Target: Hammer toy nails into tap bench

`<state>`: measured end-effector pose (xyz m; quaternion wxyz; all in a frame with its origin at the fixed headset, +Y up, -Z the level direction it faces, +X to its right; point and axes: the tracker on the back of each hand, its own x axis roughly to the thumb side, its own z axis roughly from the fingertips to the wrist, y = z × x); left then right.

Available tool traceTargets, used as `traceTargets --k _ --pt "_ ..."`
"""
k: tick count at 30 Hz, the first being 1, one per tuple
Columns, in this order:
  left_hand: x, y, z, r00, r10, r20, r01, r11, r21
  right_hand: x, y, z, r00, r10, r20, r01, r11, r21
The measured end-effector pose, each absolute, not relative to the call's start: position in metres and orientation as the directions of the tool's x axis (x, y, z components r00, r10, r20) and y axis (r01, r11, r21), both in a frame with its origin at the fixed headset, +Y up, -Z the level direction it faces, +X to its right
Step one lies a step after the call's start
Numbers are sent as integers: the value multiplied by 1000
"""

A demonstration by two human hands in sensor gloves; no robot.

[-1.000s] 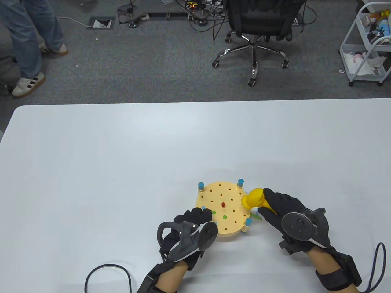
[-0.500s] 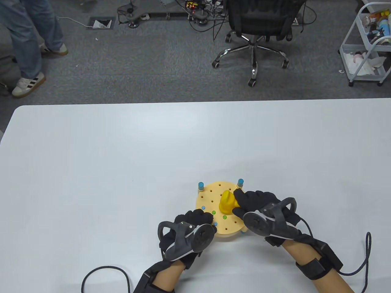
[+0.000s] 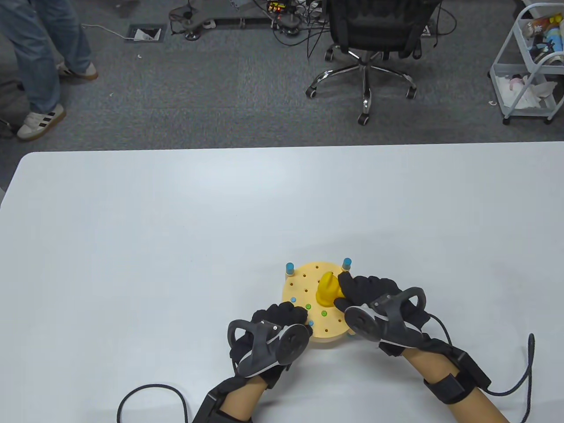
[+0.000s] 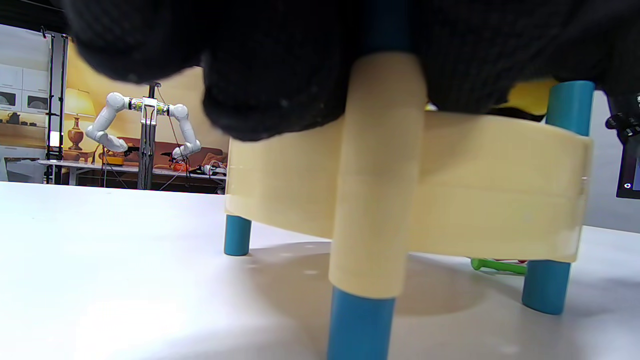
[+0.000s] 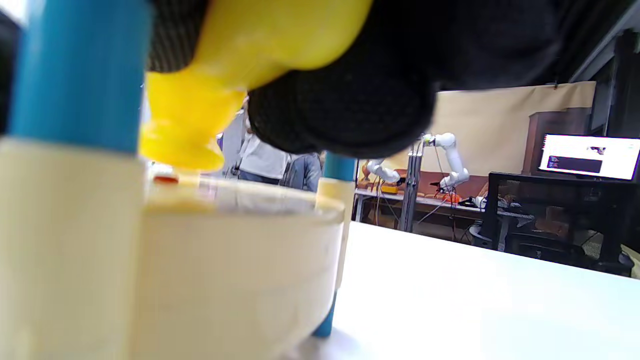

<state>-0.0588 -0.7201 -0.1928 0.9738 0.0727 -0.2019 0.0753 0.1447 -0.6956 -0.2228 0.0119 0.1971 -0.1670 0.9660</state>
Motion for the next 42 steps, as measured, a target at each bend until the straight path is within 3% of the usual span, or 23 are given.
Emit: traceTargets --k 3,6,9,12,14,18,21,27,32,36,38,42 --pt "-60 -722 -193 906 118 407 -176 978 110 169 -685 -223 -934 167 316 -290 -871 -397" --pt "-73 -716 -196 892 167 421 -208 977 55 194 -685 -225 -904 368 218 -422 -852 -311" --pt "-96 -697 -199 872 345 347 -413 900 142 214 -690 -228 -825 543 158 -565 -783 -261" --pt "-111 -677 -204 814 476 333 -550 816 179 223 -691 -228 -769 626 128 -634 -721 -280" --pt "-108 -665 -204 771 539 338 -618 762 193 221 -687 -223 -763 628 152 -638 -697 -327" --pt "-78 -650 -201 750 522 406 -621 766 164 202 -670 -207 -784 566 255 -618 -668 -415" --pt "-51 -640 -195 727 504 467 -631 758 164 179 -655 -191 -803 487 343 -596 -645 -478" --pt "-32 -636 -193 577 656 486 -780 619 90 133 -648 -164 -879 278 388 -472 -624 -623" --pt "-44 -652 -204 497 741 452 -845 531 58 112 -664 -158 -859 189 475 -468 -666 -581" --pt "-60 -670 -210 424 800 425 -884 467 4 116 -674 -168 -735 344 584 -600 -730 -326" --pt "-67 -673 -213 380 819 429 -904 427 -15 125 -671 -173 -704 364 610 -610 -749 -258" --pt "-86 -663 -212 353 830 431 -922 387 9 165 -650 -175 -764 349 543 -599 -697 -394"
